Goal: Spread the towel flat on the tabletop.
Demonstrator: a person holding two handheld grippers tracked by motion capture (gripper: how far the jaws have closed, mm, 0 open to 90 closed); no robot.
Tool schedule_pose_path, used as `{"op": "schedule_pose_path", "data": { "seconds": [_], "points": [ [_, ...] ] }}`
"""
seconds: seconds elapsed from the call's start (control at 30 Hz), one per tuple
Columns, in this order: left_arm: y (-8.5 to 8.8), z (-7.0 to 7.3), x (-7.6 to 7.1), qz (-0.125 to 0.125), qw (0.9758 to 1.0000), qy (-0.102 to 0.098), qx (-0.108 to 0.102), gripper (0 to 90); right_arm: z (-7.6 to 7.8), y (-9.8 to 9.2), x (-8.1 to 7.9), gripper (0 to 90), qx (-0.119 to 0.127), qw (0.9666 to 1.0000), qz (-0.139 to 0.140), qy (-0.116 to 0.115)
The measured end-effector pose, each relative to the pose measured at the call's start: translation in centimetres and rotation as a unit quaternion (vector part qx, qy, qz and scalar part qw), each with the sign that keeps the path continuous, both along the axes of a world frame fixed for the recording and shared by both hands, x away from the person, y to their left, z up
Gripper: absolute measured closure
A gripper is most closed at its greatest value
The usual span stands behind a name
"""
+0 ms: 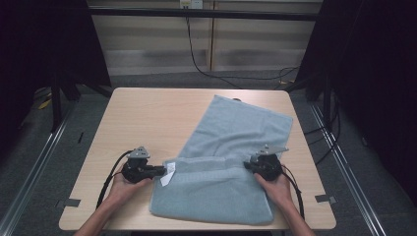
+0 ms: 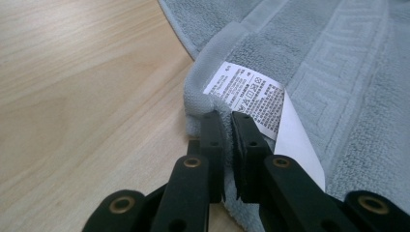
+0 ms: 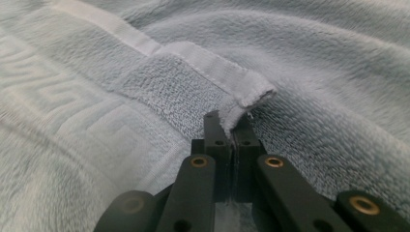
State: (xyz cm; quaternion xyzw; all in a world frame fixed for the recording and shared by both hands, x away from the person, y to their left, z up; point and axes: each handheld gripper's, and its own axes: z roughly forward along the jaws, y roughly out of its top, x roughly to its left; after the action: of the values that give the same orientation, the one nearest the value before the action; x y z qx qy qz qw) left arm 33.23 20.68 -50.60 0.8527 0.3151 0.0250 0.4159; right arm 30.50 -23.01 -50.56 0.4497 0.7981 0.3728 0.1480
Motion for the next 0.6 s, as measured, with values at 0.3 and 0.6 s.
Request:
{"op": "schedule_pose_path", "data": {
  "seconds": [0.3,0.6],
  "points": [
    [1.1,-0.2,1.4,0.043,0.9988,0.005,-0.020,84.8,-0.1,2.3,6.0,88.6,-0.009,0.9998,-0.019,-0.006],
    [2.1,4.1,-1.3,0.027,0.9932,-0.046,-0.103,85.3,5.1,-0.6,-0.5,88.6,0.080,0.9949,0.011,-0.060]
  ]
}}
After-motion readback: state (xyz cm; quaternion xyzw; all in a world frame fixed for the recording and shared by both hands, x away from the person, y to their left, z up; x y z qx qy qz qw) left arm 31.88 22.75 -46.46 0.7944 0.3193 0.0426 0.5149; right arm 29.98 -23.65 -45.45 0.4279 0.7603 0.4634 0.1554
